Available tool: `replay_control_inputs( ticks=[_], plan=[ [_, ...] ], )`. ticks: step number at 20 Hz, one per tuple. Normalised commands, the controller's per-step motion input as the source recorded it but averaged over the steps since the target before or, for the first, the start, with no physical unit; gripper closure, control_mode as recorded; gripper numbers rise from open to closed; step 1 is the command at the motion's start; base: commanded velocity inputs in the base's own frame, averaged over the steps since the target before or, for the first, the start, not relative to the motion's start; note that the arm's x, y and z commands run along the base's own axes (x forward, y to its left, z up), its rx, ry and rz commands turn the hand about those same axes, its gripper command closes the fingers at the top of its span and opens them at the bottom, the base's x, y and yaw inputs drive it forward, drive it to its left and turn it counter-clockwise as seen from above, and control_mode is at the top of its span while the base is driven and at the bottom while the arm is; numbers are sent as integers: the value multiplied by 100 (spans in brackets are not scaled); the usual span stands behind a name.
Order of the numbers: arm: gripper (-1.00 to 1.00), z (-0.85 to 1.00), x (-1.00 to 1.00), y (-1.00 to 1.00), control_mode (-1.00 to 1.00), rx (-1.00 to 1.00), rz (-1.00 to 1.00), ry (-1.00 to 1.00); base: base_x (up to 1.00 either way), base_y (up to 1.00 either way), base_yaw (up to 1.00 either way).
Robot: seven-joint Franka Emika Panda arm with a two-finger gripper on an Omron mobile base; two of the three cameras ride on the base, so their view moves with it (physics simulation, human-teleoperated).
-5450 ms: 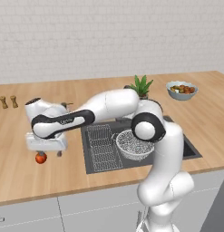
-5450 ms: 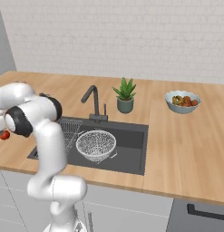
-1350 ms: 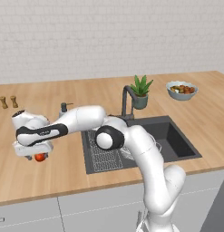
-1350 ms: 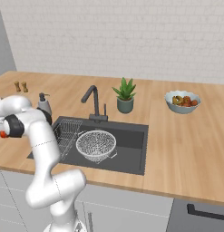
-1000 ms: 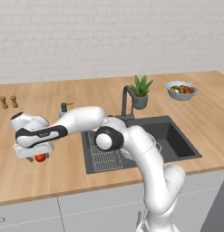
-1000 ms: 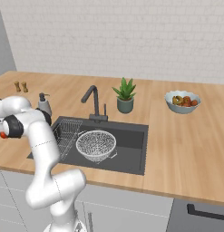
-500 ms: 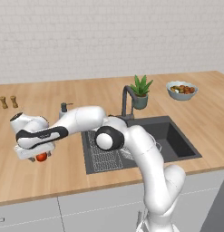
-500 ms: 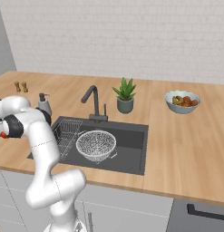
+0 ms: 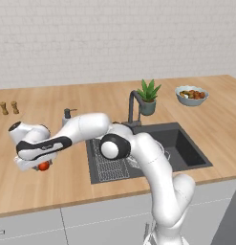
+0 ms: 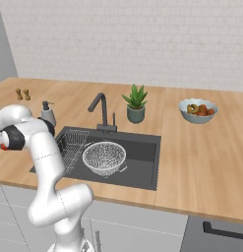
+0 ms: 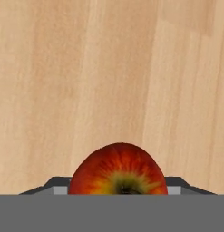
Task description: Put the colander in the sink, put the apple in the colander, and turn on the sink faucet and pour water over the colander.
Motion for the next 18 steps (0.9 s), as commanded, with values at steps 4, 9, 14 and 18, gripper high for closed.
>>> replay_control_inputs(
  ticks=[4,9,14,18],
  plan=[
    [100,-57,-7,-24,-100,-2,16,-6,0,0,0],
    [100,-2,-30,-31,-100,0,16,-12,0,0,0],
    [100,43,-54,-44,-100,1,6,-2,0,0,0],
    [100,53,-59,-49,-100,0,3,-2,0,0,0]
  ],
)
